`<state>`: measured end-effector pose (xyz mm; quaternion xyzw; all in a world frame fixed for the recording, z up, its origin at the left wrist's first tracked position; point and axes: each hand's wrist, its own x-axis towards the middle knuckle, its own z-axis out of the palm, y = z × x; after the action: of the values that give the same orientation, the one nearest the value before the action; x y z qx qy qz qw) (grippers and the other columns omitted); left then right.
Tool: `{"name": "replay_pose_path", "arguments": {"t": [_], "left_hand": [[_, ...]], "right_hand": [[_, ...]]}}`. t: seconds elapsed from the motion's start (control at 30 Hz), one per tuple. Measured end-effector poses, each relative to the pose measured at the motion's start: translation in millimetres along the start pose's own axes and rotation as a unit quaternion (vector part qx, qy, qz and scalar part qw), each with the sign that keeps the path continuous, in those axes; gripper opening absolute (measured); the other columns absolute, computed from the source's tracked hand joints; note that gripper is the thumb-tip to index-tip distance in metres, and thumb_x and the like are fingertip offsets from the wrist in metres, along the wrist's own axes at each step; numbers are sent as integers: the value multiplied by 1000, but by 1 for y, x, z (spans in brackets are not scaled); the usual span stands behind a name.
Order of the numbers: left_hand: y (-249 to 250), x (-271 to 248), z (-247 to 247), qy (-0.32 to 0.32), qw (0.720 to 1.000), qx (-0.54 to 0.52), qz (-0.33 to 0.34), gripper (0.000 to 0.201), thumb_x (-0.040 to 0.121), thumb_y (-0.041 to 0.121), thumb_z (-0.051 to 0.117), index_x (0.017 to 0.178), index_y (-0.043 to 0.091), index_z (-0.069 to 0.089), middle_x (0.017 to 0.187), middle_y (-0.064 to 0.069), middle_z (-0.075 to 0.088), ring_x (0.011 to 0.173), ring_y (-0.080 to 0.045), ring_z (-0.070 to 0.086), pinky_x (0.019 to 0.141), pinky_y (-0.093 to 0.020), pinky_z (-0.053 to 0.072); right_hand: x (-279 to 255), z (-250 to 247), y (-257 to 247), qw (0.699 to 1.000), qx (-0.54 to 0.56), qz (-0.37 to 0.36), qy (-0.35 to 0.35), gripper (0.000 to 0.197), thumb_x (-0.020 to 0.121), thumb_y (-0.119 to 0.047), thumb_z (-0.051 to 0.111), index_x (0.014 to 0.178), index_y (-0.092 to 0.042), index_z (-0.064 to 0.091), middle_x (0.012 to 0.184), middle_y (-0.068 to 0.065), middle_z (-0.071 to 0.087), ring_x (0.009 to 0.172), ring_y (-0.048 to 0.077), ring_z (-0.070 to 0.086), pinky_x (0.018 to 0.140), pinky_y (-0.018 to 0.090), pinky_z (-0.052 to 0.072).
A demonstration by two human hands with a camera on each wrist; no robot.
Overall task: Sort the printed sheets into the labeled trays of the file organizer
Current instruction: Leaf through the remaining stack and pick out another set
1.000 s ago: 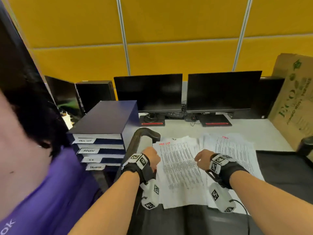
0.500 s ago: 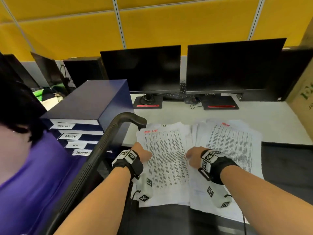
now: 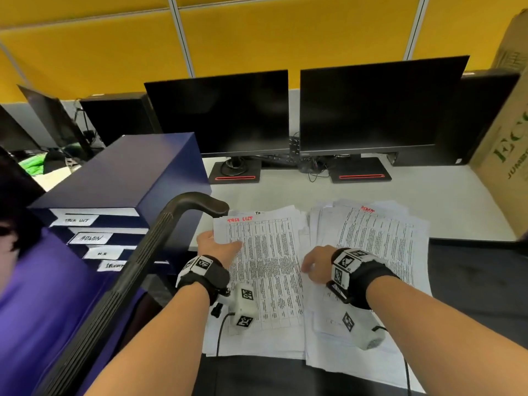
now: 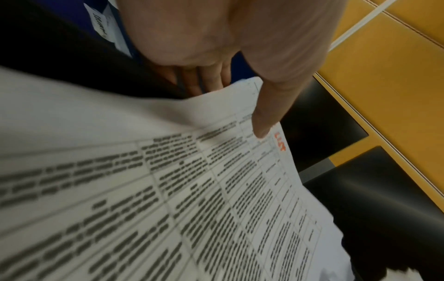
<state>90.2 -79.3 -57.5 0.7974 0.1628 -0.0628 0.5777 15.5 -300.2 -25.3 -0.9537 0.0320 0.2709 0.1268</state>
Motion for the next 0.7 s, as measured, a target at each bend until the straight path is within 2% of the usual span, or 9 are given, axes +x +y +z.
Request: {"name": "replay_pose_path", "arguments": {"t": [0.07,0.17,0.27,0.33,0.43,0.5,0.57,0.63,0.7], "left_hand": [[5,2,-8,1,997,58,-48,75,75,18,77,138,6,38,123,-8,55,111,-31,58,86,-32,46],[10,8,-13,-61,985,151,-48,52,73,18,79,119,7,57,113,-10,65,97,-27,63,91,-40,51],[9,8,-7,-96,967,233,-32,45,74,12,78,112,5,56,108,-5,64,95,-23,60,82,-33,48],[11,4,-1,-114,952,281,-26,50,72,17,79,115,10,53,111,-4,63,99,-23,60,85,-34,48],[14,1,8,-104,920,377,6,75,60,41,79,124,22,44,120,-5,56,113,-29,54,99,-46,45],[13,1,10,-101,913,395,15,79,61,42,76,129,26,38,124,-3,54,118,-31,49,102,-47,42],[12,-1,9,-105,920,378,15,73,67,37,76,127,28,37,120,-2,56,111,-28,53,96,-42,45],[12,-3,6,-101,928,359,6,66,69,33,77,121,27,37,111,-1,57,97,-23,56,83,-36,46],[17,-1,4,-101,932,348,-9,66,67,30,79,117,24,36,109,-1,57,92,-22,56,80,-36,48]], "right_hand": [[0,0,1,1000,0,-6,0,37,91,-14,47,124,-25,60,134,-1,54,120,20,53,97,26,42],[0,1,2,1000,-2,-8,-1,37,91,-16,47,124,-26,60,135,-2,53,121,20,52,98,26,41],[-3,0,1,1000,-7,-9,-5,38,91,-14,46,126,-25,58,137,-1,51,123,20,51,100,27,40],[-4,0,1,1000,-16,-14,-12,39,92,-14,46,128,-25,56,139,0,48,125,21,49,102,29,39],[-4,0,3,1000,-10,-16,-12,40,92,-13,47,129,-25,55,140,0,48,125,21,49,102,29,39],[-4,2,4,1000,-9,-14,-9,40,92,-12,47,129,-26,55,140,0,48,125,21,49,101,29,40],[-5,4,4,1000,-9,-16,-6,41,92,-12,45,130,-26,54,140,0,47,125,21,48,101,29,39],[-6,5,6,1000,-13,-21,-7,41,92,-14,45,131,-27,53,141,0,47,125,21,48,101,29,39],[-6,5,7,1000,-14,-20,-8,41,92,-15,45,131,-27,52,141,0,47,125,22,48,101,29,40]]}}
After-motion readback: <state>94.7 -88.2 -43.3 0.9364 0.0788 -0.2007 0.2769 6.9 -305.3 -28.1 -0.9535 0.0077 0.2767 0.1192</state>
